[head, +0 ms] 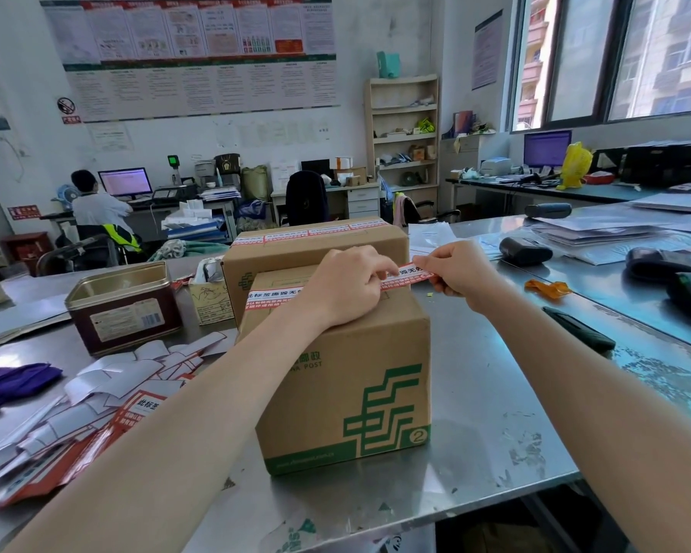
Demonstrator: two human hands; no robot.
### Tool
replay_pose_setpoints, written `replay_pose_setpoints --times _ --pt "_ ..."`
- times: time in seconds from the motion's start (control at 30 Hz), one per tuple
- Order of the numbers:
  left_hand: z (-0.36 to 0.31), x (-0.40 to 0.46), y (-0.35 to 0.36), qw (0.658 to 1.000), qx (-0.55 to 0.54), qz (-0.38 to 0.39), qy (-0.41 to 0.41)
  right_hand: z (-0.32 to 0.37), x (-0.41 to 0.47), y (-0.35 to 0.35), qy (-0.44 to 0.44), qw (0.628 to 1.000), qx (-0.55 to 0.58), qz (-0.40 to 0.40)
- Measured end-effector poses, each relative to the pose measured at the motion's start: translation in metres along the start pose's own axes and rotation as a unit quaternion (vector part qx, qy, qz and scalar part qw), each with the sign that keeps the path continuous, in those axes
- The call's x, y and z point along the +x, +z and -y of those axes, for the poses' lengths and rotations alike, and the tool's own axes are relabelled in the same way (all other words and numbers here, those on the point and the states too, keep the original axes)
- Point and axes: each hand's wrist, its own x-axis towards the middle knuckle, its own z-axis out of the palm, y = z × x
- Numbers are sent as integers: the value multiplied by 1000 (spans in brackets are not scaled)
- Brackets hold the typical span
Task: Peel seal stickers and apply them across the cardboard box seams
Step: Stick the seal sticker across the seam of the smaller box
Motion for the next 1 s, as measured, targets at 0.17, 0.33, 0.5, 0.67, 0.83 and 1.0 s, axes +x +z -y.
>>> replay_pose_setpoints --times 0.17,0.33,0.5,0.67,0.83,1.0 --pt "2 1 4 999 -1 34 -14 -6 -1 1 6 1000 6 2" --pt "2 3 4 998 -7 63 -24 -11 -4 2 15 1000 19 2" --pt "3 2 4 998 -24 58 -27 -17 -4 6 27 999 29 0" --pt "3 2 4 998 -8 66 -17 -18 -6 7 28 998 64 1" --pt "3 3 5 997 -5 77 -8 -21 -8 10 29 997 76 2" --pt "1 4 4 994 -30 101 -20 -27 -10 13 35 993 111 4"
